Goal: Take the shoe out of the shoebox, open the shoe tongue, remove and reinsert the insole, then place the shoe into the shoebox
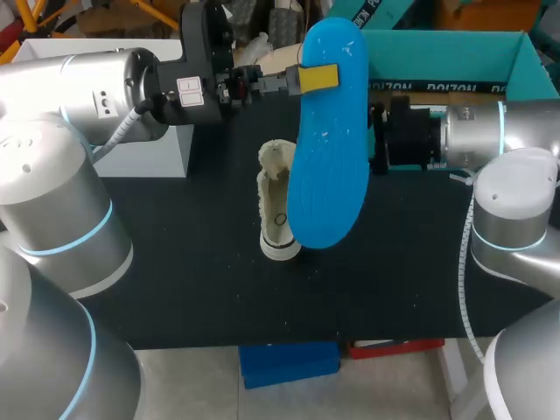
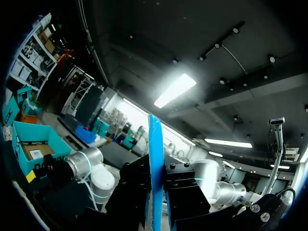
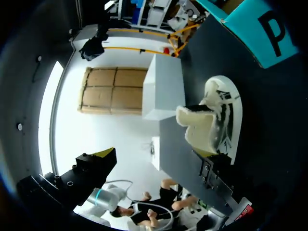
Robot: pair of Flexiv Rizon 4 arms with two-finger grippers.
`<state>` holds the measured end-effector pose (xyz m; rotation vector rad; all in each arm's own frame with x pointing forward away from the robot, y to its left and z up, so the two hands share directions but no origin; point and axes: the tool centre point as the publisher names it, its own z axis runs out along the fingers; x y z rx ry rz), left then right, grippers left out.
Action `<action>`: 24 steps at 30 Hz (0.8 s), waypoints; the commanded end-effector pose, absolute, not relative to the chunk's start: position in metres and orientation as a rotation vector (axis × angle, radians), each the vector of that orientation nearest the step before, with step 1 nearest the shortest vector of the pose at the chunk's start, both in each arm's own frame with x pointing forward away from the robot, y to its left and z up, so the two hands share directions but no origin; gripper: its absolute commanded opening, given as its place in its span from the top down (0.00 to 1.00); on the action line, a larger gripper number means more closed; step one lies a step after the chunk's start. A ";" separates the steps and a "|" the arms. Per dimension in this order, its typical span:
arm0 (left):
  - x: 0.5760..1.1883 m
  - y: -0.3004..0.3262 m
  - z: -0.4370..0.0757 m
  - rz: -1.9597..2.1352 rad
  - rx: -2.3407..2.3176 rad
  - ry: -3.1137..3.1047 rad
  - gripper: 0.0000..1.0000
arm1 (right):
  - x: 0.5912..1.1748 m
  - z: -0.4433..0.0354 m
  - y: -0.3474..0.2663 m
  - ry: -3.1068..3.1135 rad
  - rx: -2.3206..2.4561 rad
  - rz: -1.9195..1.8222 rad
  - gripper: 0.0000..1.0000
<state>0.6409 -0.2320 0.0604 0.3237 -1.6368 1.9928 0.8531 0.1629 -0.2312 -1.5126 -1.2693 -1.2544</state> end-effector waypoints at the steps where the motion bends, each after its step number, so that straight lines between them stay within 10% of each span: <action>1: 0.640 -0.233 0.060 1.992 0.329 -1.640 1.00 | 0.851 -0.231 0.164 -1.203 -1.428 -1.316 0.00; 24: 0.659 -0.248 -0.007 2.107 -0.134 -1.823 1.00 | 0.852 -0.228 0.163 -1.196 -1.433 -1.350 0.00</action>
